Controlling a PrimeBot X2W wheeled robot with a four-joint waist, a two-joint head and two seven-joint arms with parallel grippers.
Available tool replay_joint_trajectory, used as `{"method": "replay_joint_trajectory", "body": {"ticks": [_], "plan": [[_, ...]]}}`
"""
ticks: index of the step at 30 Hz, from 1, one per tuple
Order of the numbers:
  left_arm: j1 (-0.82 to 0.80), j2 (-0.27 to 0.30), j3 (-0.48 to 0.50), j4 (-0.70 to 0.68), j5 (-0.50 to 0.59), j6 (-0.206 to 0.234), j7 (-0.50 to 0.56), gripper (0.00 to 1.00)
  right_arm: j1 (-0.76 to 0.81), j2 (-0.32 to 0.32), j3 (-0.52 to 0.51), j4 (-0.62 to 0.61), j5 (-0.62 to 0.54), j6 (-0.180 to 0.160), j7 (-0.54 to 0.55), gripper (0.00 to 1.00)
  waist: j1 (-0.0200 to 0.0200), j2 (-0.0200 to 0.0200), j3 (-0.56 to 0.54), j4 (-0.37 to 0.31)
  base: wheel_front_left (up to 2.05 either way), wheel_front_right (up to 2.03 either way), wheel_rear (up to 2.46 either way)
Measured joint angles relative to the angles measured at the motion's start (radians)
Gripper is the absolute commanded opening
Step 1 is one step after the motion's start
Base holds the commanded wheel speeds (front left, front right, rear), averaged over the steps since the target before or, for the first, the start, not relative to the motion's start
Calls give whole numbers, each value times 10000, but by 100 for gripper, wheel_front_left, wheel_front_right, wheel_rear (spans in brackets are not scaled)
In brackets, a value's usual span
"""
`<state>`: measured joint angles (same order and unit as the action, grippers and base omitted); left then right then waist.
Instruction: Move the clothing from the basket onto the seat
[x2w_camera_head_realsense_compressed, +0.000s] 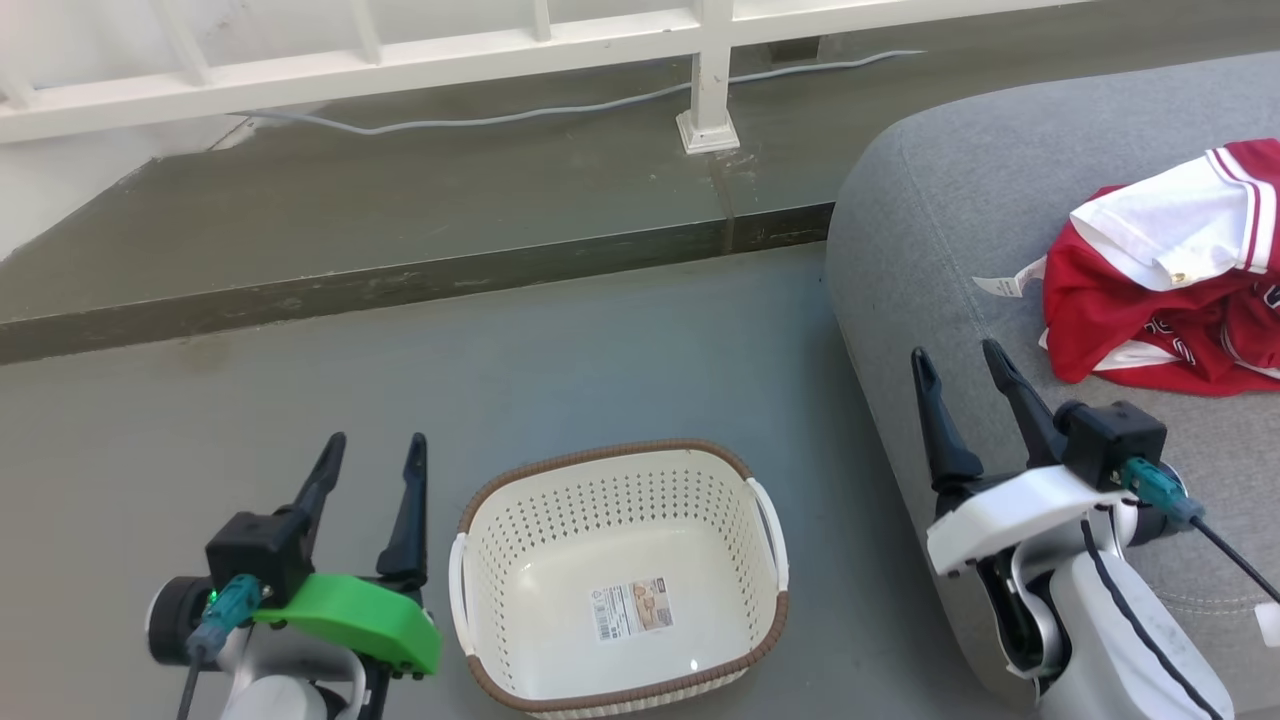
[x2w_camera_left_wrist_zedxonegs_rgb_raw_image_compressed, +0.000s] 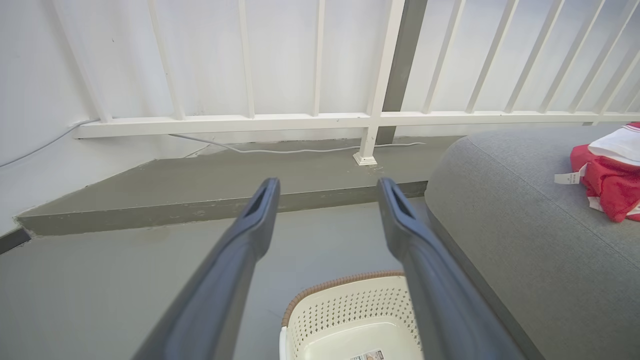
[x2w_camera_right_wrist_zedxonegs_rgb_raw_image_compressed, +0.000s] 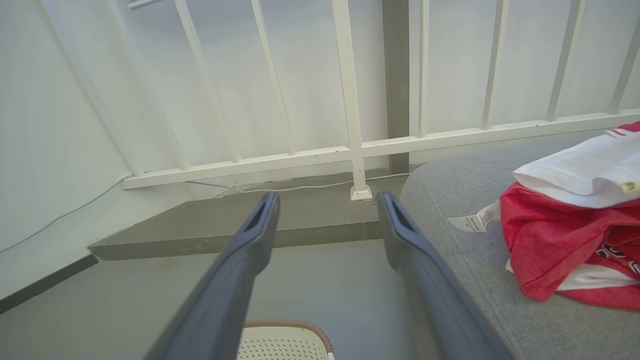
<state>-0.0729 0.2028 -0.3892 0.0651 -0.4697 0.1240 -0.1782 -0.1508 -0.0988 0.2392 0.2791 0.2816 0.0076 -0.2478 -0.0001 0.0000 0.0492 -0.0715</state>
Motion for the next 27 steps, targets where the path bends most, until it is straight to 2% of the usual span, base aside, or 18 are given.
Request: {"method": "replay_joint_trajectory", "body": {"ticks": [9, 27], "plan": [[337, -59, 723, -4, 523, 4, 2, 100, 460, -38, -2, -477, -31, -201, 213, 100, 0, 0, -37, 19, 0, 0, 0], [572, -512, 1003, -219, 1055, 4, 196, 100, 825, -167, 2, -1327, -75, -445, 614, 100, 0, 0, 32, -12, 0, 0, 0]]}}
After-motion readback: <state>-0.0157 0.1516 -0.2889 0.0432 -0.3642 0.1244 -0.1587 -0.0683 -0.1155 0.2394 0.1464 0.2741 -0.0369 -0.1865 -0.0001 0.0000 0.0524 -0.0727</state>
